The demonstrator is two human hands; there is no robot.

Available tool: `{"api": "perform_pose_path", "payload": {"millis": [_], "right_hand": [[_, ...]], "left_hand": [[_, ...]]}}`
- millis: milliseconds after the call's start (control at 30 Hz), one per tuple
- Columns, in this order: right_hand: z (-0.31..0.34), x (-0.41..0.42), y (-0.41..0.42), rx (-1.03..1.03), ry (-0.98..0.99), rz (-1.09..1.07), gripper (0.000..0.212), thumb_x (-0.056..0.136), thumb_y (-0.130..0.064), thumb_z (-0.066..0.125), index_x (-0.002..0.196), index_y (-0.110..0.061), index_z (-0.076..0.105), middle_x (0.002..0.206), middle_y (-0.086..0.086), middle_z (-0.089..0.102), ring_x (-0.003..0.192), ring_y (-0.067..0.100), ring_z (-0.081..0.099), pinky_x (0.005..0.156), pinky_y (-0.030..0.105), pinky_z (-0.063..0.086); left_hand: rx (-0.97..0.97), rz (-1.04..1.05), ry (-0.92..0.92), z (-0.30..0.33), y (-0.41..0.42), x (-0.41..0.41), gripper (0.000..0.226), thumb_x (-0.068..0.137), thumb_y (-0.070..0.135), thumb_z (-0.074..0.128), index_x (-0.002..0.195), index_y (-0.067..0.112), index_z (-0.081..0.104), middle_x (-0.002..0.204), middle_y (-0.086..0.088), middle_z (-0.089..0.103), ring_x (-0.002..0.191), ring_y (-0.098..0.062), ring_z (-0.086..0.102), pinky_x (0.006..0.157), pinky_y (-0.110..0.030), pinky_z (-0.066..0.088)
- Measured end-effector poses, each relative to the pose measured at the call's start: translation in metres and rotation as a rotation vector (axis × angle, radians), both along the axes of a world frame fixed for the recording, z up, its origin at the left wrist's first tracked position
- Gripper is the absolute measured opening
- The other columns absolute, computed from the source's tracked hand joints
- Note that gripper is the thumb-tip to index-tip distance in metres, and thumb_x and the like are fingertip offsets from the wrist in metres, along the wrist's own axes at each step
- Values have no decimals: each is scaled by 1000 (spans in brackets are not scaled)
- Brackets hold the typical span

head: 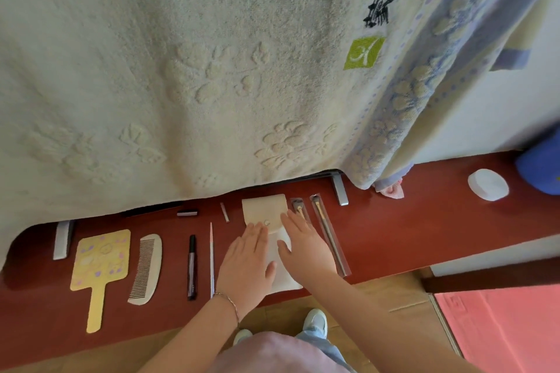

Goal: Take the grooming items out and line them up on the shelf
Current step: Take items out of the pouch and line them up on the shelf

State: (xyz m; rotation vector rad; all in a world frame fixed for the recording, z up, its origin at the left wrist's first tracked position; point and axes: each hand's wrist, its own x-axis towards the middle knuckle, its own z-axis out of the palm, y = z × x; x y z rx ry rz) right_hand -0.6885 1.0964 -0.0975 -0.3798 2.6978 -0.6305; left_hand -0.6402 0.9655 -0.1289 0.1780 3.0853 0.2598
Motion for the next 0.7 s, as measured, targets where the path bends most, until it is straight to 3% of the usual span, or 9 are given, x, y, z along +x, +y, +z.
{"api": "perform_pose_path", "payload": {"millis": [133,233,500,600,700], "right_hand": [[6,14,27,99,127,-66,57,98,-38,34,149,-24,13,158,-7,11,145,11,3,111,25,-5],[11,25,61,145,159,-205,55,98,-36,35,149,-24,16,157,-4,15,145,13,6,109,26,-8],[19,63,174,216,196,-583,52,99,-30,32,148,-18,19,155,-2,21,144,14,13,112,26,0],[19,81,225,246,189,-707,52,98,-29,34,147,-16,23,154,-1,24,143,15,17,116,29,10],[10,97,271,334,180,-769,47,93,-26,48,138,-10,43,144,5,43,136,21,35,112,34,27]], "left_hand": [[-29,-123,66,20,12,-14,70,68,48,71,125,10,55,128,-8,59,118,-23,55,90,-34,47],[7,-239,74,29,36,-28,68,74,45,67,130,10,50,133,-8,54,122,-22,52,93,-33,46],[73,-519,35,33,132,-41,58,81,39,48,132,11,48,135,-5,52,125,-21,48,93,-36,47],[78,-602,36,30,171,-46,57,82,40,42,131,11,49,133,-5,54,125,-22,49,91,-37,48],[53,-651,47,28,209,-53,59,82,41,34,129,10,51,132,-5,55,124,-21,49,90,-38,50]]}}
